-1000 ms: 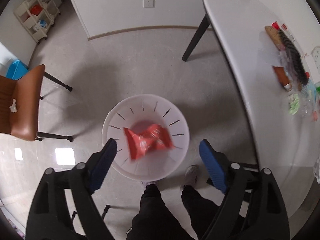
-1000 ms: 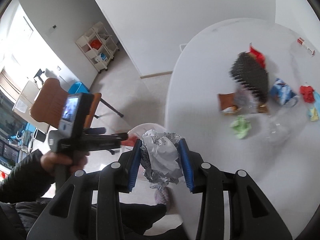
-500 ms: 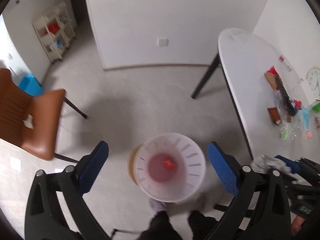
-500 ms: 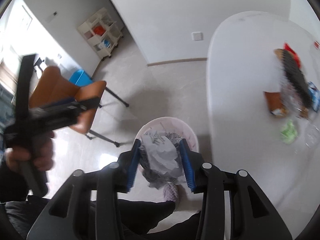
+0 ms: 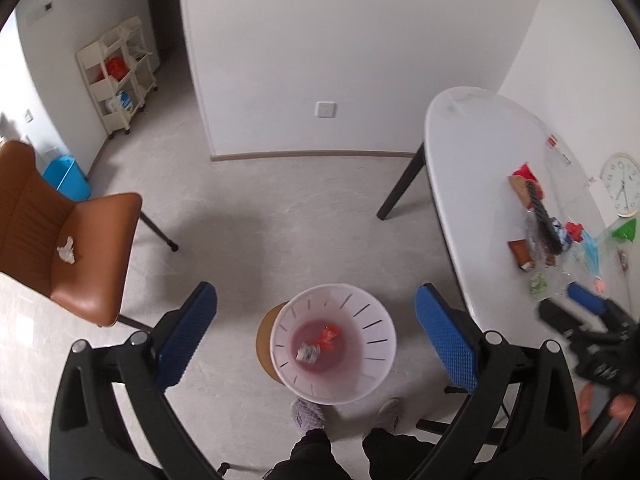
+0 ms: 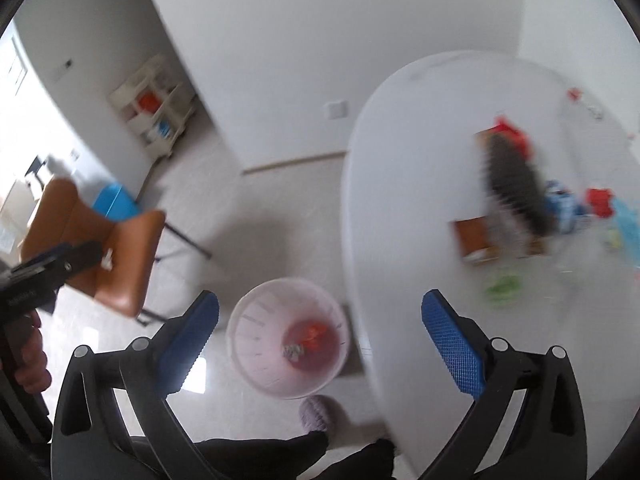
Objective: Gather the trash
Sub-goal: 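Return to the table and grasp the black foam net with the left tool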
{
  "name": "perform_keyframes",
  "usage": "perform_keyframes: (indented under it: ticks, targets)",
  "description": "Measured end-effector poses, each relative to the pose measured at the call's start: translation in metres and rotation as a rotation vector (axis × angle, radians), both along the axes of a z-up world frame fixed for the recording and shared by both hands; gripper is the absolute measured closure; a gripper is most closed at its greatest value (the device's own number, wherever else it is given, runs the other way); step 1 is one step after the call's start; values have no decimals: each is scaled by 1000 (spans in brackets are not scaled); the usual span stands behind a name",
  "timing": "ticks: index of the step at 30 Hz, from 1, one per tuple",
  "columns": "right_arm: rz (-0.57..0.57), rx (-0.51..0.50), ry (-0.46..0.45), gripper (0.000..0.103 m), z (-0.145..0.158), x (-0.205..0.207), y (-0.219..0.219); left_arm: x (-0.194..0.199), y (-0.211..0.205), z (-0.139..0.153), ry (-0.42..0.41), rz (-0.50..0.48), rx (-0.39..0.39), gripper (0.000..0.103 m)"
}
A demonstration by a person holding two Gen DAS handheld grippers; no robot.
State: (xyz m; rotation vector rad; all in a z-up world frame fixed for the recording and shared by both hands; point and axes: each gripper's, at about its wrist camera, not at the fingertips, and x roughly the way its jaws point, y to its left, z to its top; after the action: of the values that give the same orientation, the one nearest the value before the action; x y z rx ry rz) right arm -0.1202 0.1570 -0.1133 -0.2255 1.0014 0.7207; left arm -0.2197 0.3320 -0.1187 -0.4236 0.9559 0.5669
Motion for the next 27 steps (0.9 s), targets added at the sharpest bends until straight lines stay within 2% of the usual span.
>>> perform_keyframes:
  ticks: [6,14,19,23,27]
  targets:
    - [-117,-1,-61,2,26,15,-61,19,-26,10,-18,-59,10,8]
    - [-211,-14,-66,2,30,28,-120,51,-77,14,-14,-153,15,8]
    - [-292,-23,-50,2,25,43,-167,85,-119,13,-13,-257,22,8]
    - [-350,-27,-29,2,20,57,-203,122,-157,1,-17,-357,3,8]
    - [-387,-30,-10,2,16,72,-230,163,-187,-19,17,-421,-37,8]
